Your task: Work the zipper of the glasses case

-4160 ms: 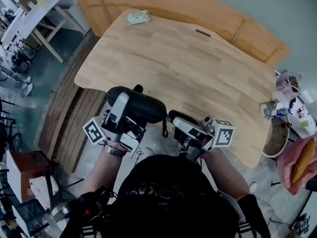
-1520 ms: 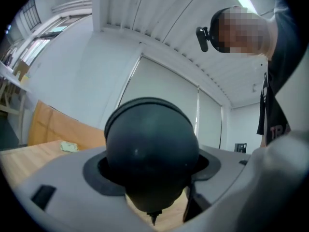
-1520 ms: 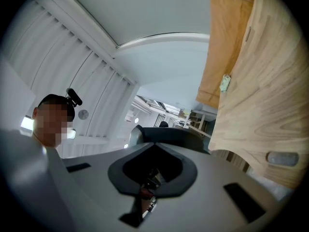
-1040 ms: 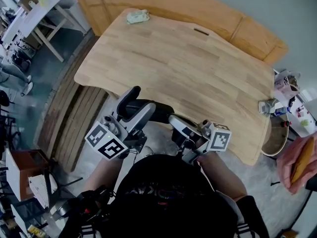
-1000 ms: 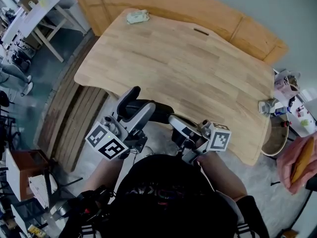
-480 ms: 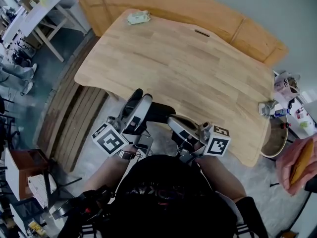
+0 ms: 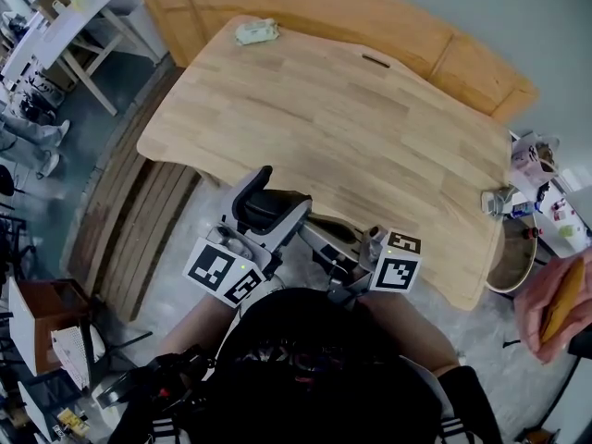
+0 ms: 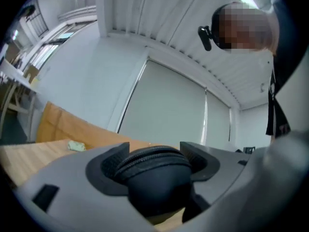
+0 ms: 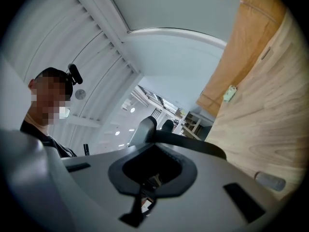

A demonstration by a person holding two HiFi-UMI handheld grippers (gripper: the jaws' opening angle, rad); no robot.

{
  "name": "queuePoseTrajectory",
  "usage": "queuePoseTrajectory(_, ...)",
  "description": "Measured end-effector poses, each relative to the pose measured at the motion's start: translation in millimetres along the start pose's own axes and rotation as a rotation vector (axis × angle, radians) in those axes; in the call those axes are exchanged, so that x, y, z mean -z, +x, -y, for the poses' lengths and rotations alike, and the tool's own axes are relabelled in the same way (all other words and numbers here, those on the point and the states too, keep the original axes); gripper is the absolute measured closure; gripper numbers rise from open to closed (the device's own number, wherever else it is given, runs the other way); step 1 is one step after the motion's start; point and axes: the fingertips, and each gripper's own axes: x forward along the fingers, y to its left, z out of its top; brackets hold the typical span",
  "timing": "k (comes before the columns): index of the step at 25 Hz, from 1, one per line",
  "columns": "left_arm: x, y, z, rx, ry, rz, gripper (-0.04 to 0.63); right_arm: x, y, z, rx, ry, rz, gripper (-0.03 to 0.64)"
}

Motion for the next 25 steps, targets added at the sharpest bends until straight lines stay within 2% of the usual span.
queuePoseTrajectory(2, 0.0, 0.7, 0.0, 0.034, -0.058, 0.004, 0.262, -1.0, -0.5, -0.5, -0.022, 0.027, 0.010, 0.603)
queuePoseTrajectory(4, -4.9, 0.0, 5.5, 0.085, -0.061, 0.019, 0.261, -4.3, -1.1, -3.8, -0.072, 0.088, 0.042, 0.603)
queuePoseTrajectory(6, -13.2, -2.7, 16.1, 0.168, -0.060, 0.046, 0.259, -11.9, -3.6, -11.0, -0.158, 0.186, 0.097, 0.603)
queuePoseTrajectory(9, -23.6, -11.7, 28.1, 0.268, -0.032, 0.087, 0.256, -26.2, -9.1, -19.3, -0.246, 0.274, 0.158, 0.603)
queuePoseTrajectory(12, -22.1, -23.5, 24.9, 0.282, 0.023, 0.088, 0.256, -38.8, -13.4, -22.9, -0.258, 0.268, 0.164, 0.603)
queuePoseTrajectory(17, -12.5, -30.1, 25.7, 0.282, 0.076, 0.052, 0.243, -49.1, -15.5, -32.7, -0.292, 0.279, 0.115, 0.603)
queuePoseTrajectory(21, -21.6, -26.8, 42.9, 0.349, 0.112, 0.061, 0.218, -44.3, -10.7, -45.6, -0.364, 0.324, 0.044, 0.603)
queuePoseTrajectory(25, -28.3, -23.5, 58.2, 0.402, 0.158, 0.053, 0.218, -36.0, -5.0, -48.6, -0.380, 0.342, -0.015, 0.603)
